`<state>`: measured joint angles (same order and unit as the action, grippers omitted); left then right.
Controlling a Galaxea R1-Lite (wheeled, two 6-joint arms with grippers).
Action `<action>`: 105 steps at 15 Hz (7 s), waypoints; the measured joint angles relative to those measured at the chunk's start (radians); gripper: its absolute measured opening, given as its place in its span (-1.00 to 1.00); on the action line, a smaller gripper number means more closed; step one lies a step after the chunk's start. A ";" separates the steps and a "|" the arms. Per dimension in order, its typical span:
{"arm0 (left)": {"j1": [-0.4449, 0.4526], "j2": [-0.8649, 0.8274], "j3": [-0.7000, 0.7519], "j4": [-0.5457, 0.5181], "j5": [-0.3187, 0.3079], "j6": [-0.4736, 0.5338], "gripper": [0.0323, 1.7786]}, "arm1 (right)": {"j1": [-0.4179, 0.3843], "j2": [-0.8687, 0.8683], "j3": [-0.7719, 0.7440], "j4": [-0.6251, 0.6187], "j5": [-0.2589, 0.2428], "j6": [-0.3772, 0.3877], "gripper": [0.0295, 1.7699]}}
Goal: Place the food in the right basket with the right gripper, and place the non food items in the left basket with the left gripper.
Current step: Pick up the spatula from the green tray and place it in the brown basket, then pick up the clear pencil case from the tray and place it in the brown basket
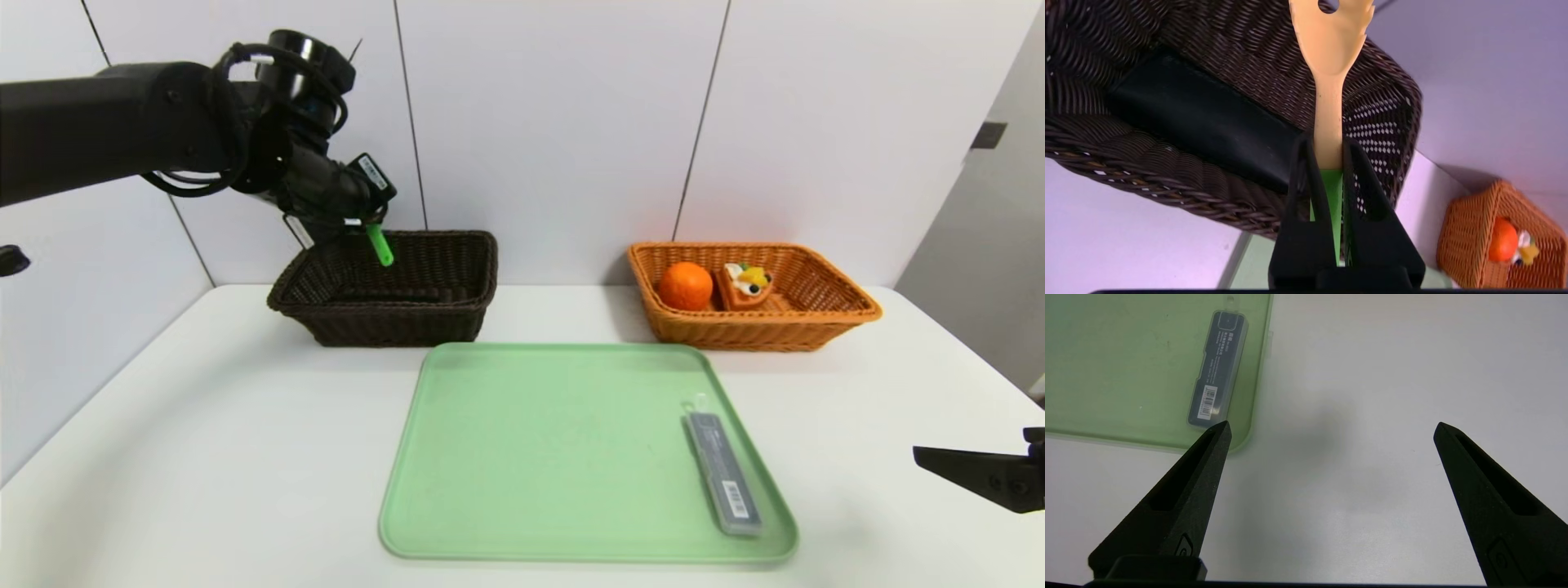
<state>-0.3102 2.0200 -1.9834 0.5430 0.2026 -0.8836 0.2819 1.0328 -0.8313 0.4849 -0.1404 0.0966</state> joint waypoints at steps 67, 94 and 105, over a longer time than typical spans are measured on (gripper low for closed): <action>0.068 -0.987 1.070 -0.040 -0.180 0.739 0.90 | 0.243 0.987 -0.820 0.596 0.163 0.505 0.93; 0.068 -0.971 1.065 -0.041 -0.180 0.739 0.90 | 0.249 1.049 -0.827 0.608 0.125 0.442 0.77; 0.068 -0.982 1.066 -0.040 -0.179 0.737 0.90 | 0.249 1.046 -0.823 0.614 0.126 0.441 -0.41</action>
<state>-0.2423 1.0377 -0.9174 0.5026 0.0240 -0.1462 0.5311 2.0787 -1.6543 1.0991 -0.0143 0.5372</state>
